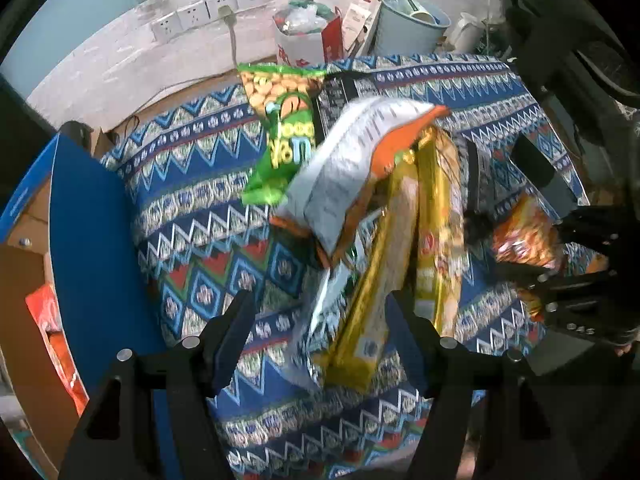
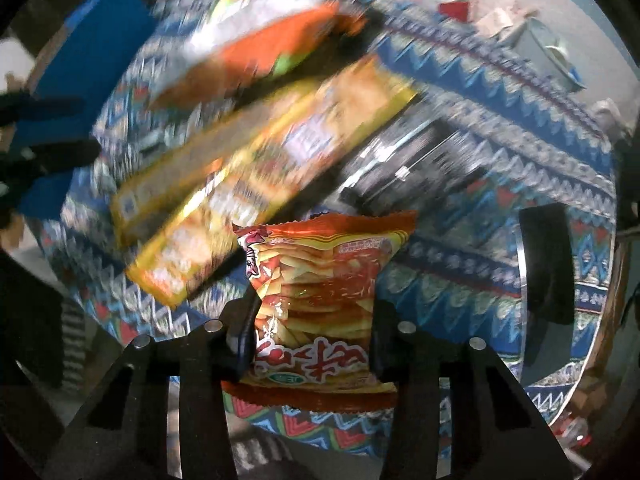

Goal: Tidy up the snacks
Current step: 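Grasp the red-and-white chip bag from the pile with the right gripper, then grasp the white printed bag with the left gripper while the right gripper holds its bag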

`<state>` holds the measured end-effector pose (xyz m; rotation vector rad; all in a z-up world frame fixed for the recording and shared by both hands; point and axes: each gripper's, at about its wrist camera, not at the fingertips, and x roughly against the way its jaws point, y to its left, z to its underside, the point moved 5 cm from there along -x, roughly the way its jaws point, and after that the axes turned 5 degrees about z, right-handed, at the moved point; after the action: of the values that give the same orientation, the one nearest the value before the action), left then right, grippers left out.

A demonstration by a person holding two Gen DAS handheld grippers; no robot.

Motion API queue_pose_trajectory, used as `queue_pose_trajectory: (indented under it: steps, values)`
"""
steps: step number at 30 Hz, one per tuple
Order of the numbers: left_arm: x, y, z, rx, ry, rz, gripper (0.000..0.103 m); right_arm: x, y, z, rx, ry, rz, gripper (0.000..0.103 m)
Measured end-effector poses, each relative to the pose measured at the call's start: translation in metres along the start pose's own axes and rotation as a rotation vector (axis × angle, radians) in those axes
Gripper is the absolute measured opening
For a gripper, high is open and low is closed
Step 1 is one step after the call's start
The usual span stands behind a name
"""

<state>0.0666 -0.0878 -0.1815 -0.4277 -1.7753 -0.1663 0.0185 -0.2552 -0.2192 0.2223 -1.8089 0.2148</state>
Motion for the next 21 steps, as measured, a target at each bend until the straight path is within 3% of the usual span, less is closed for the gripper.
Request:
queue_pose_trajectory:
  steps: [8, 21]
  values:
    - [-0.009, -0.004, -0.03, 0.011, -0.026, -0.005, 0.07, 0.022, -0.04, -0.028, -0.108, -0.093, 0.022, 0.042]
    - [-0.034, -0.03, -0.066, -0.051, -0.037, -0.016, 0.07, 0.031, -0.076, -0.057, -0.214, -0.135, -0.002, 0.042]
